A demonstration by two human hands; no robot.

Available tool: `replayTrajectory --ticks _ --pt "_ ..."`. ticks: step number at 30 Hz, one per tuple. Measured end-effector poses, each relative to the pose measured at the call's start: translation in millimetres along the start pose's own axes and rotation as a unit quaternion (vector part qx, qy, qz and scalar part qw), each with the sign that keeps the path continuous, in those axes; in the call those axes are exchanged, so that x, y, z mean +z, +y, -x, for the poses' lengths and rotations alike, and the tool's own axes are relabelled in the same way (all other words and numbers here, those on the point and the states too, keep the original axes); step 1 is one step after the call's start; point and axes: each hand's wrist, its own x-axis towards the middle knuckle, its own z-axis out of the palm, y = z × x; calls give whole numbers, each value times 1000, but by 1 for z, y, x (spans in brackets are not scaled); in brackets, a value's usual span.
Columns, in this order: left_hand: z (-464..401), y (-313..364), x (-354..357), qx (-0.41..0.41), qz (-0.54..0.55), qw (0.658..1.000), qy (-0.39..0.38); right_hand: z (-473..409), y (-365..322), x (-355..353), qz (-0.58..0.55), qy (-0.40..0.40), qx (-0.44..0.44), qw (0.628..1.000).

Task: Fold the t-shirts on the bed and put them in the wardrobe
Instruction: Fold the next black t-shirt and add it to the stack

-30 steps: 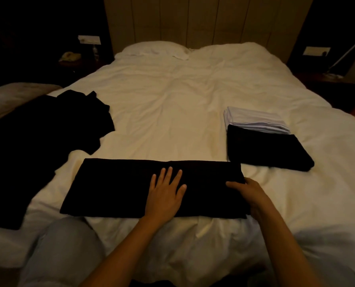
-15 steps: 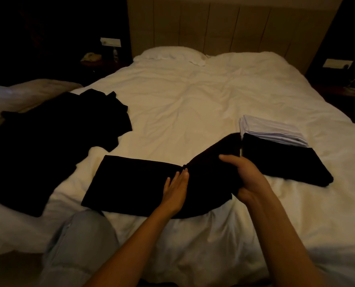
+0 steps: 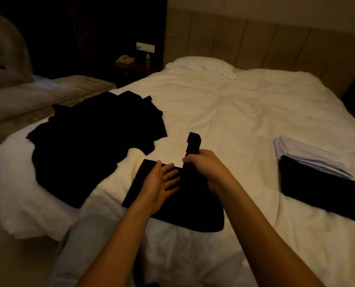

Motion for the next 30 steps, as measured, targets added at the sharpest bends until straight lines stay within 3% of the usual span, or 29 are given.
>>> replayTrajectory --ticks 5,11,16,19,21,23,25,28,30 --pt "10 18 -46 -8 15 999 37 -24 1 54 95 -18 6 995" --pt "18 29 -88 -49 32 998 23 -38 19 102 154 -31 -7 988" --pt "22 36 -97 -65 -2 998 7 -35 28 117 116 -86 40 989" --pt "23 39 -93 -30 -82 996 37 -31 34 106 110 -44 -34 992" --pt "22 41 -92 6 -153 985 83 -28 37 90 181 29 -124 975" --pt "21 40 -88 41 -233 967 99 -28 46 71 277 101 -193 936" --pt "16 33 -83 78 -370 919 114 -34 62 55 355 126 -218 900" --pt "11 20 -74 107 -536 820 169 -39 92 45 456 95 -198 862" --pt "9 14 -74 129 -563 797 179 -38 111 47 503 80 -184 841"
